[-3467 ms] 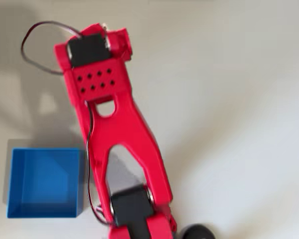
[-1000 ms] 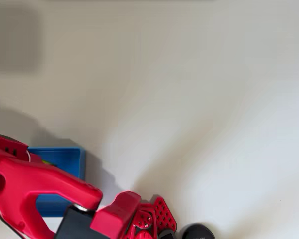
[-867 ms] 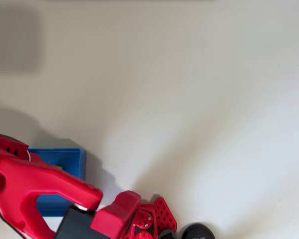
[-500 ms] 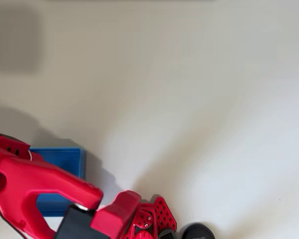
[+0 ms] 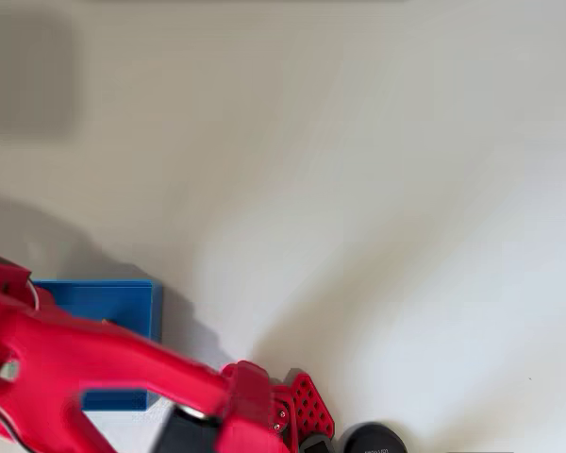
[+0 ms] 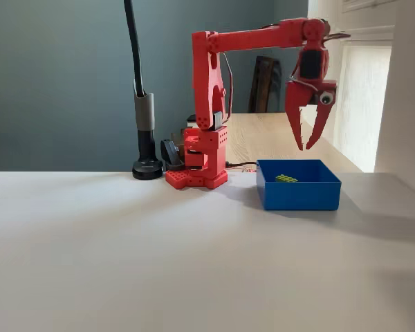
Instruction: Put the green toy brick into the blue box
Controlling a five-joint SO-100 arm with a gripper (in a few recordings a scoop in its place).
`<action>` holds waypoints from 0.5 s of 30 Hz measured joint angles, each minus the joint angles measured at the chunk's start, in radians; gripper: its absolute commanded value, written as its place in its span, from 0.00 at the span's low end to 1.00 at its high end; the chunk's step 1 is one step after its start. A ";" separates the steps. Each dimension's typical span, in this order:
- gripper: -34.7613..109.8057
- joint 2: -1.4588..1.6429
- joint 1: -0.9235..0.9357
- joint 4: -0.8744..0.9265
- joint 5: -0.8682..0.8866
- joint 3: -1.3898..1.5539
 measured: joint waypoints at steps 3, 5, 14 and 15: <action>0.24 0.049 0.086 0.000 0.008 -0.003; 0.24 0.074 0.140 0.000 0.009 -0.003; 0.24 0.095 0.491 -0.089 -0.020 0.009; 0.24 0.095 0.540 -0.100 -0.014 0.017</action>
